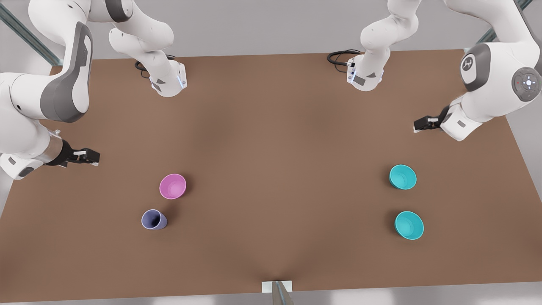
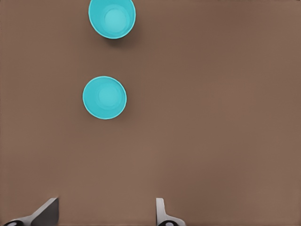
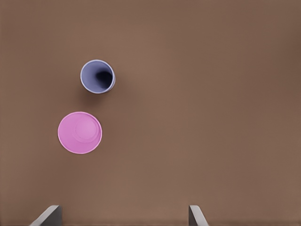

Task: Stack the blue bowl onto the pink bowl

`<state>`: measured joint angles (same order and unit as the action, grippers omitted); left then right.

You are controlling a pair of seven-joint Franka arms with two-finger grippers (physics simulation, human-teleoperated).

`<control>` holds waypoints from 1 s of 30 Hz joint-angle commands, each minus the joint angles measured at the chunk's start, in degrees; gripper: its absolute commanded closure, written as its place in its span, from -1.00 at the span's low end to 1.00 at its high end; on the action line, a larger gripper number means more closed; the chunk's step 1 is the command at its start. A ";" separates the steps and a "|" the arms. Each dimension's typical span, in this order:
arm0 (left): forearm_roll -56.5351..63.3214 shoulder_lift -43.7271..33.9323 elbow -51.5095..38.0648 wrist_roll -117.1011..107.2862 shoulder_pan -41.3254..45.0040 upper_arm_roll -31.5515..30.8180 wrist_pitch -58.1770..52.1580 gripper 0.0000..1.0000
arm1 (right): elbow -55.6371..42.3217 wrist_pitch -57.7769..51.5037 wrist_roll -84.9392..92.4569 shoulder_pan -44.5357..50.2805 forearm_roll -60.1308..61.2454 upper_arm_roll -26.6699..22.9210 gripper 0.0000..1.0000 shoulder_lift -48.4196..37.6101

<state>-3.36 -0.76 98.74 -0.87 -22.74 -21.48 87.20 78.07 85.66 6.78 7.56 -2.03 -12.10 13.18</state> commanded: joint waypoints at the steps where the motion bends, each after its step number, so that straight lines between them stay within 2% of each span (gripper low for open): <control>1: 0.02 0.23 -0.04 0.52 9.03 0.56 -2.20 -1.00 | -0.03 -0.58 1.12 0.00 0.01 -0.03 -1.00 0.00; 3: 0.02 0.14 -0.04 0.52 8.94 0.56 -2.56 -1.00 | 0.41 -0.93 1.21 0.09 0.18 0.05 -1.00 0.87; 4: 0.02 0.23 -0.22 0.52 8.68 0.56 -2.56 -1.00 | 0.23 -0.75 0.87 1.84 0.18 0.14 -1.00 5.96; 5: 0.02 0.75 -0.13 0.52 7.98 0.56 -2.56 -1.00 | 4.88 1.17 -1.50 1.76 4.55 -0.12 -1.00 8.26; 6: -0.07 1.28 -0.13 0.61 7.80 0.56 -2.56 -1.00 | 9.80 7.40 -2.83 1.67 5.89 -0.30 -1.00 9.49; 9: 0.02 1.46 -0.13 0.61 7.71 0.56 -2.64 -1.00 | 19.30 16.90 -3.01 1.93 7.47 -0.21 -1.00 8.88; 11: 0.02 1.37 -0.22 0.69 6.31 0.56 -2.64 -1.00 | 32.66 30.26 -5.72 2.28 8.18 -0.21 -1.00 3.78; 13: -0.07 1.28 -0.22 0.61 6.13 0.47 -2.64 -1.00 | 36.45 34.93 -9.95 2.99 9.67 -0.03 -1.00 3.78; 16: -0.07 1.46 -0.13 0.61 6.31 0.39 -3.17 -1.00 | 36.54 36.25 -11.00 3.95 13.45 0.06 -1.00 4.92; 21: -0.07 2.60 -1.27 0.61 6.57 0.21 -4.05 -1.00 | 38.47 48.81 -10.92 4.48 17.85 0.06 -1.00 10.80; 30: -0.16 3.57 -2.24 0.61 6.57 0.21 -5.02 -1.00 | 38.64 50.57 -10.04 5.18 18.02 0.23 -1.00 13.62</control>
<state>-3.54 2.84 96.53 -0.39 -14.28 -21.12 82.77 116.70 133.11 -0.65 12.64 15.65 -11.93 26.58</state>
